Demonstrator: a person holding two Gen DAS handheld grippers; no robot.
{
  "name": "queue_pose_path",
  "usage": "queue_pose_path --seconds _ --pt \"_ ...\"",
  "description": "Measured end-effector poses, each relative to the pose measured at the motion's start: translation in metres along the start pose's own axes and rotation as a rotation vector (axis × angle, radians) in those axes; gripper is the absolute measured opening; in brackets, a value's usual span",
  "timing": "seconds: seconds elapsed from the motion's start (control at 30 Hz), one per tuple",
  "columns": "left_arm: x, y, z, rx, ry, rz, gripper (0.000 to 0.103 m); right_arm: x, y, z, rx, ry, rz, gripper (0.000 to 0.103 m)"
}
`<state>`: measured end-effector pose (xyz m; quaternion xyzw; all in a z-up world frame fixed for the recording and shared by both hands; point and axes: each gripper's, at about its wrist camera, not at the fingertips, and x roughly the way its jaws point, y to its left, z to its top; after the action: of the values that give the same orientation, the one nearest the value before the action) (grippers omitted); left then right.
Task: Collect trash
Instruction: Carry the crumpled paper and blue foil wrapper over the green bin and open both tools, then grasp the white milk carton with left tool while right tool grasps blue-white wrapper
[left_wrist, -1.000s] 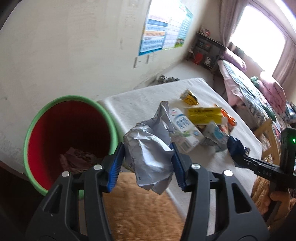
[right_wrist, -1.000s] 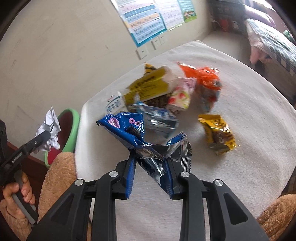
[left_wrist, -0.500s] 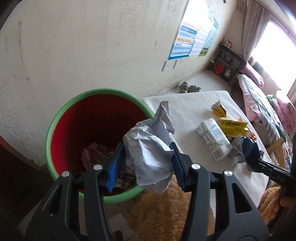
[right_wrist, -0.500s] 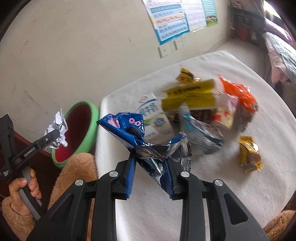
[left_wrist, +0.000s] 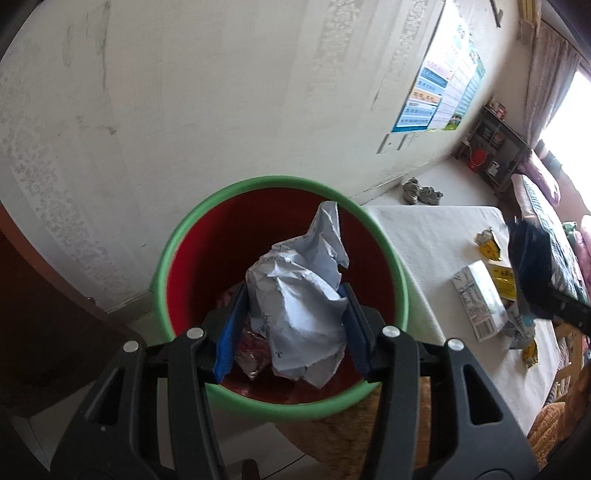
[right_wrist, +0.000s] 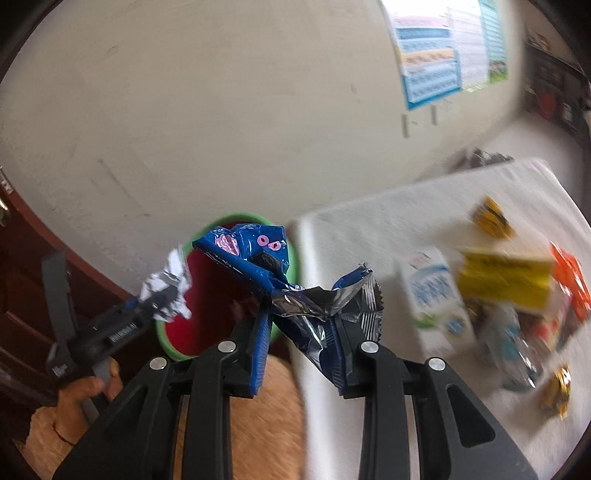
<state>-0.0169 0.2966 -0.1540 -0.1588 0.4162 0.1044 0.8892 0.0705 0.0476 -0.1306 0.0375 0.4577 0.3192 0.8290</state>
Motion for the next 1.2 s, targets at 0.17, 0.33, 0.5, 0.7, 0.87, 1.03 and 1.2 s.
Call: queue_pose_path --seconds 0.17,0.33,0.5,0.7,0.87,1.03,1.2 --pt "0.005 0.010 0.001 -0.016 0.004 0.012 0.048 0.020 0.023 0.018 -0.026 0.010 0.051 0.029" --pt "0.010 0.019 0.001 -0.033 0.015 0.014 0.048 0.035 0.044 0.025 -0.070 0.030 0.072 0.029" --pt "0.013 0.024 0.001 -0.041 0.022 0.012 0.048 0.047 0.061 0.032 -0.100 0.045 0.095 0.029" --pt "0.015 0.029 0.002 -0.048 0.024 0.014 0.048 0.057 0.066 0.038 -0.100 0.052 0.107 0.029" --pt "0.017 0.037 0.001 -0.072 0.024 0.040 0.063 0.063 0.068 0.040 -0.075 0.058 0.155 0.053" --pt "0.013 0.043 0.000 -0.114 0.018 0.031 0.075 0.054 0.057 0.037 -0.054 0.028 0.154 0.057" --pt "0.008 0.036 0.003 -0.096 0.011 0.034 0.075 0.026 0.016 0.026 -0.011 -0.018 0.060 0.058"
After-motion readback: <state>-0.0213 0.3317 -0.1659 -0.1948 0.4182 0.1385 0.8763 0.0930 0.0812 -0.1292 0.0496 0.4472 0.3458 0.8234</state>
